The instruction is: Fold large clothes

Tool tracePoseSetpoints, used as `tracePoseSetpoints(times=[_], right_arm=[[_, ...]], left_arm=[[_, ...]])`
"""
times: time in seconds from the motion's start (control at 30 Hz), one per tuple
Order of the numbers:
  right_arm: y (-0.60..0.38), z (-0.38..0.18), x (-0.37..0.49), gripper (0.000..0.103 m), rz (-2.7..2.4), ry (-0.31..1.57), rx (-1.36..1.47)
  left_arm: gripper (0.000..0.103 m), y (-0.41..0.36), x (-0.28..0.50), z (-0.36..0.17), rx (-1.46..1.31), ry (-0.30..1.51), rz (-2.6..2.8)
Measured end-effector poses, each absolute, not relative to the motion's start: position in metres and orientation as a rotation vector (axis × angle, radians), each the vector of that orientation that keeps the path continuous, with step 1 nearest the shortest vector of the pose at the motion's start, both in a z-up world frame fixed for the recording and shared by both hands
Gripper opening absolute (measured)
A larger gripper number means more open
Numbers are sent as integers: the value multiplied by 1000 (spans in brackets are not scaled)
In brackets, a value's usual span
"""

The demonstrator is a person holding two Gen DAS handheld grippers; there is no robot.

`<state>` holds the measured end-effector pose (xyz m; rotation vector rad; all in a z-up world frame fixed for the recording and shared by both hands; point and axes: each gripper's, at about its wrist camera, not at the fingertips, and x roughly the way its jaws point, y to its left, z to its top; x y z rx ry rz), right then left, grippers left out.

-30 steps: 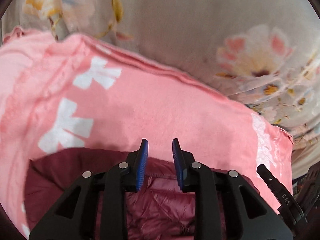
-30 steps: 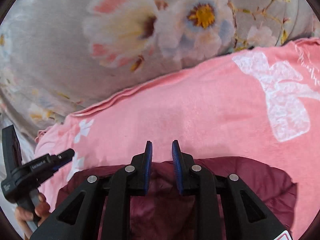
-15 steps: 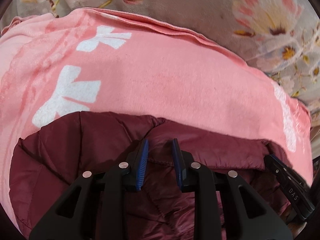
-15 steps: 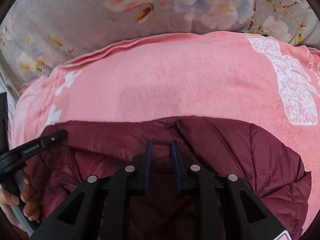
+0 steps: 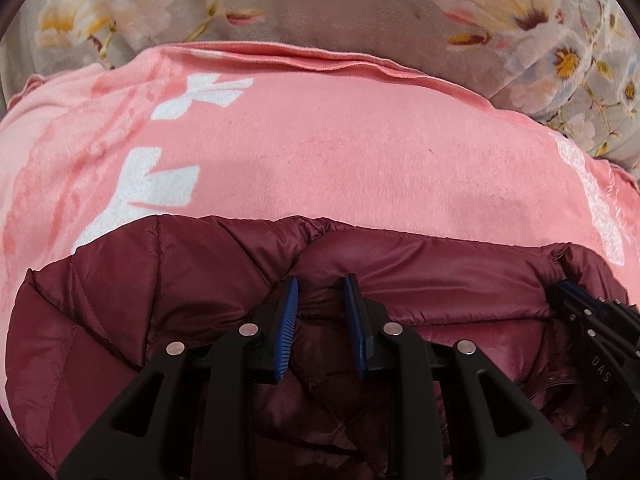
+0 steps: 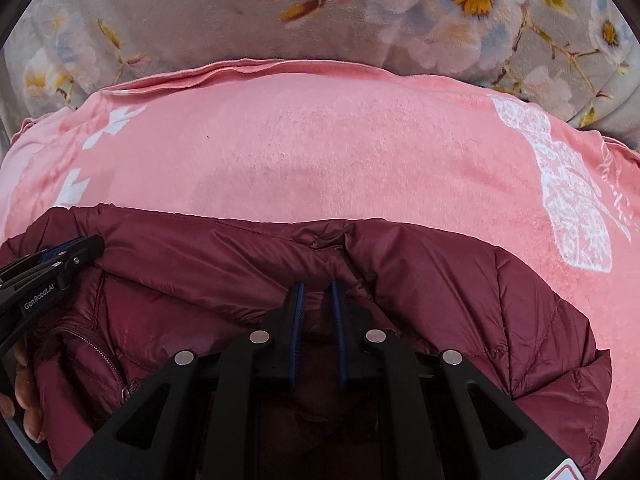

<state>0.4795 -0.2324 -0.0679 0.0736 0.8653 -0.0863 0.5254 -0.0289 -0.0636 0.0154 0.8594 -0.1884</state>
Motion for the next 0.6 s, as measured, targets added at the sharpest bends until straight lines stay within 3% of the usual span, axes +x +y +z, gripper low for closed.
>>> tracePoseSetpoints(times=[0.6], right_arm=[[-226, -70, 482, 11, -110, 867, 39]], left_arm=[[23, -38, 524, -66, 82, 839, -152]])
